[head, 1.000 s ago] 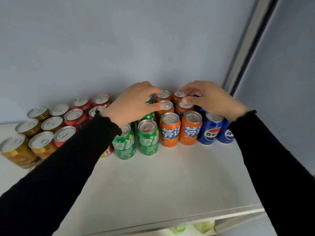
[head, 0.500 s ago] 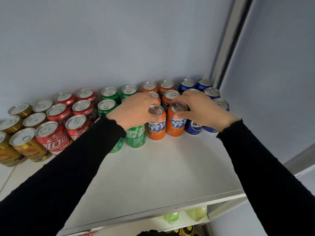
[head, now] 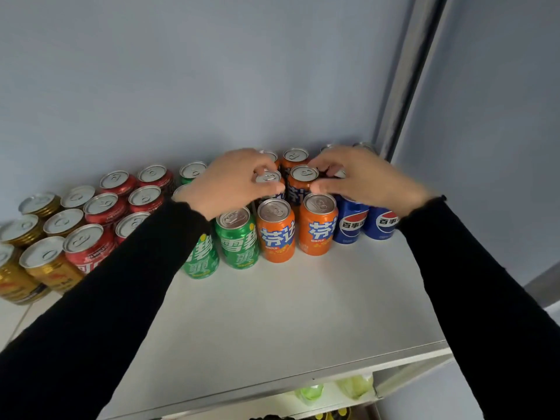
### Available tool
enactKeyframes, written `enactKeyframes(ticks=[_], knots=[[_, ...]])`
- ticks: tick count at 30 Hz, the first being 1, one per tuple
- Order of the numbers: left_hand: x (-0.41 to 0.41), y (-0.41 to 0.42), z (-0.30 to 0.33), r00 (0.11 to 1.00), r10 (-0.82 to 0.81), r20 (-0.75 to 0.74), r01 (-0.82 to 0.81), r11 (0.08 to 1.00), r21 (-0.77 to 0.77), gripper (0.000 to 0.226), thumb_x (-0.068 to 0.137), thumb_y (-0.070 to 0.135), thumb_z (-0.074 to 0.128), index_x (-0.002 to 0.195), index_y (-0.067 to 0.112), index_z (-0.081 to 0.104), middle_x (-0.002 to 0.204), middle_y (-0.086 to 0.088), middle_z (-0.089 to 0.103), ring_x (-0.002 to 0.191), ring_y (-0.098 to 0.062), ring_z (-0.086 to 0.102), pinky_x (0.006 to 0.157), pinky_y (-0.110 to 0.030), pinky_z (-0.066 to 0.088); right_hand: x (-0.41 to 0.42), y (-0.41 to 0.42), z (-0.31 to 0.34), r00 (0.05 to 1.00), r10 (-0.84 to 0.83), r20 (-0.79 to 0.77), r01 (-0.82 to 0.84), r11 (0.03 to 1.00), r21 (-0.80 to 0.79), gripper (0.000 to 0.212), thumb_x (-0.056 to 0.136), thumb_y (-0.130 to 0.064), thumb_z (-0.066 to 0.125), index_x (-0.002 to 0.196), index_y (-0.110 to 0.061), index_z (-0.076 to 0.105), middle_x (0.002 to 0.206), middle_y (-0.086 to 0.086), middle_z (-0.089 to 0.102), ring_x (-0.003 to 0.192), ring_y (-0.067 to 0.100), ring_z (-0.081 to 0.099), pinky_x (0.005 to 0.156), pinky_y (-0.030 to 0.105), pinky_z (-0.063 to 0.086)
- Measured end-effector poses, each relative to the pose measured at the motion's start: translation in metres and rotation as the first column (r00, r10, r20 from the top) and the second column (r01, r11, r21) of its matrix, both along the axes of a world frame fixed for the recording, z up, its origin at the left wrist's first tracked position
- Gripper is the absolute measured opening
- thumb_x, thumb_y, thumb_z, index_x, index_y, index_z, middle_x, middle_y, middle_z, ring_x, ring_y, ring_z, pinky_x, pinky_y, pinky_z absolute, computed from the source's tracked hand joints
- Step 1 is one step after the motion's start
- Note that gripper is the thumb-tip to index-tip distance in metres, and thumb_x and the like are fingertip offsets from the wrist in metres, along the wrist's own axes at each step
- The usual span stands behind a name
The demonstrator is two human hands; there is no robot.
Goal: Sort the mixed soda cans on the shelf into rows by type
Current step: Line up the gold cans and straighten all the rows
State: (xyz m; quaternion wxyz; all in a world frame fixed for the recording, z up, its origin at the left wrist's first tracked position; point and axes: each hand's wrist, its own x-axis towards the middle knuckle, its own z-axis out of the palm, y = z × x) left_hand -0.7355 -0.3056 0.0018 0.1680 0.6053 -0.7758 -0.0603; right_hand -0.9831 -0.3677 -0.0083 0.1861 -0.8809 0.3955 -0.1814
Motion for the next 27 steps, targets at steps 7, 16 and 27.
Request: enactKeyframes(ticks=[7, 16, 27], knots=[[0.001, -0.041, -0.008, 0.974, 0.066, 0.215, -0.084, 0.993, 0.078, 0.054, 0.087, 0.057, 0.066, 0.126, 0.020, 0.065, 0.106, -0.005, 0.059, 0.104, -0.027, 0.057, 0.076, -0.034, 0.038, 0.032, -0.026, -0.003, 0.955, -0.081, -0.285, 0.036, 0.987, -0.160, 0.046, 0.090, -0.053, 0.061, 0.124, -0.022, 0.063, 0.117, 0.007, 0.066, 0.106, 0.027, 0.061, 0.090, 0.045, 0.050], [-0.001, -0.038, -0.002, 0.992, 0.026, 0.124, -0.046, 0.985, 0.164, 0.056, 0.083, 0.042, 0.078, 0.133, 0.022, 0.063, 0.123, -0.004, 0.066, 0.108, -0.023, 0.061, 0.090, -0.036, 0.048, 0.023, -0.037, -0.001, 0.943, 0.042, -0.330, -0.066, 0.996, -0.062, 0.047, 0.094, -0.033, 0.065, 0.139, -0.026, 0.057, 0.129, 0.004, 0.062, 0.116, 0.024, 0.057, 0.090, 0.031, 0.040], [0.022, -0.065, 0.006, 0.995, 0.102, -0.004, -0.101, 0.994, 0.050, 0.050, 0.090, 0.050, 0.068, 0.130, 0.020, 0.064, 0.120, -0.001, 0.067, 0.106, -0.019, 0.062, 0.093, -0.036, 0.047, 0.026, -0.063, 0.014, 0.994, -0.038, -0.103, 0.038, 0.999, 0.003, 0.042, 0.094, -0.038, 0.066, 0.132, -0.021, 0.061, 0.126, -0.002, 0.067, 0.113, 0.018, 0.062, 0.097, 0.036, 0.048]])
